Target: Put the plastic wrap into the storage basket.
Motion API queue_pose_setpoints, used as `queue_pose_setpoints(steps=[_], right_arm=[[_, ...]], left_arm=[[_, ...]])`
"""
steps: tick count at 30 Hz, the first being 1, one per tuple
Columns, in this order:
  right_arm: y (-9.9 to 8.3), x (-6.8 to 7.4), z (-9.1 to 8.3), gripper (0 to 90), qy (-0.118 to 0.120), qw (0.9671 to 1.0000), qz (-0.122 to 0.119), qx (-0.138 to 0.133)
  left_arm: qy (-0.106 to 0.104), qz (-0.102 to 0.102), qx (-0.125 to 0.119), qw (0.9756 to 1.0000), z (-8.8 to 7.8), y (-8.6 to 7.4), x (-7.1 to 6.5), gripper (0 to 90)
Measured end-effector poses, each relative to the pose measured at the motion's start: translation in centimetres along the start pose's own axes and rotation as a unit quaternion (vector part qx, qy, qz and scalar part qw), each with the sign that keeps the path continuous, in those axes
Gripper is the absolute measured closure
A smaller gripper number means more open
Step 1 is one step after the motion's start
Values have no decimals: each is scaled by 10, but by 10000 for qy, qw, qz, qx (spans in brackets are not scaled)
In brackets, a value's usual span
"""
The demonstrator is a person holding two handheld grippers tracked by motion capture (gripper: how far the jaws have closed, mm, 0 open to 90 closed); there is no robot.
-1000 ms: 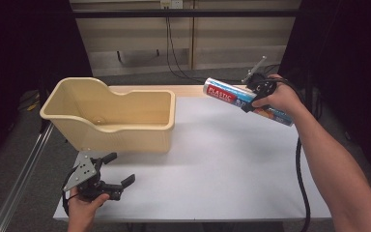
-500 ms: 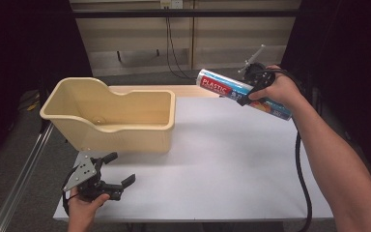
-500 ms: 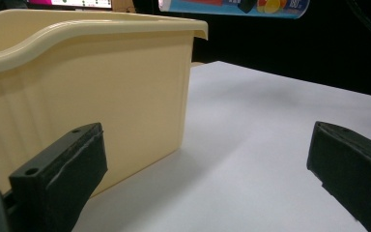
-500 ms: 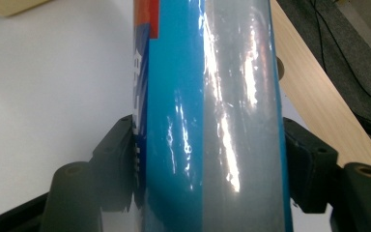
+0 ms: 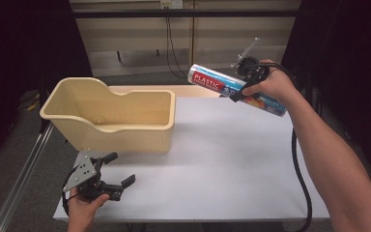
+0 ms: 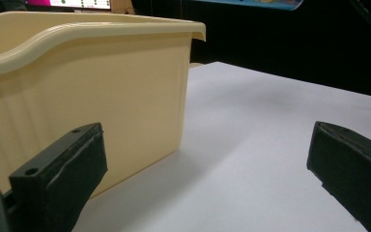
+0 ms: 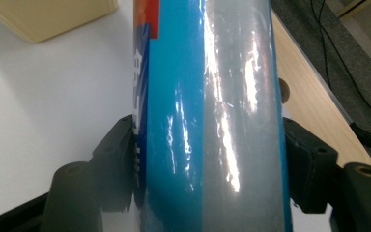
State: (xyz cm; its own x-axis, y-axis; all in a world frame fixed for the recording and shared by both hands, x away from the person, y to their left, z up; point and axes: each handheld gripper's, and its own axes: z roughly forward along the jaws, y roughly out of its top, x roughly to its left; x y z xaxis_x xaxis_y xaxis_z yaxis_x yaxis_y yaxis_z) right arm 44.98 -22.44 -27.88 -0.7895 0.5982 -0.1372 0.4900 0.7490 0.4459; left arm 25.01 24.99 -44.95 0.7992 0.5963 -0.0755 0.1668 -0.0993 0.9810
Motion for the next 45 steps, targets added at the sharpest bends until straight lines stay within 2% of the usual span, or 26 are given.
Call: queue_pose_setpoints(steps=[17, 29, 31, 35, 36, 38, 45], right_arm=[[26, 15, -12, 318, 50, 9999, -105, -84], [43, 24, -11, 319, 78, 9996, -232, -105], [47, 27, -11, 319, 104, 9995, -274, -105], [54, 31, -9, 319, 119, 9995, -290, -106], [56, 32, -9, 319, 135, 9993, -325, -95], [62, 35, -7, 319, 134, 9990, -426, -101], [74, 43, -5, 319, 215, 9987, -459, -115]], left_arm=[[-47, -16, 14, 10000, 0, 1, -1, 3], [-71, -36, 15, 10000, 0, 0, -1, 3], [-74, 17, 67, 9999, 0, 0, -1, 3], [-72, -82, -9, 9999, 1, 0, -2, 3], [-68, 49, 27, 10000, 0, 0, 0, 3], [-59, -16, 20, 10000, 0, 0, -1, 3], [-60, -28, -4, 10000, 0, 0, -1, 3]])
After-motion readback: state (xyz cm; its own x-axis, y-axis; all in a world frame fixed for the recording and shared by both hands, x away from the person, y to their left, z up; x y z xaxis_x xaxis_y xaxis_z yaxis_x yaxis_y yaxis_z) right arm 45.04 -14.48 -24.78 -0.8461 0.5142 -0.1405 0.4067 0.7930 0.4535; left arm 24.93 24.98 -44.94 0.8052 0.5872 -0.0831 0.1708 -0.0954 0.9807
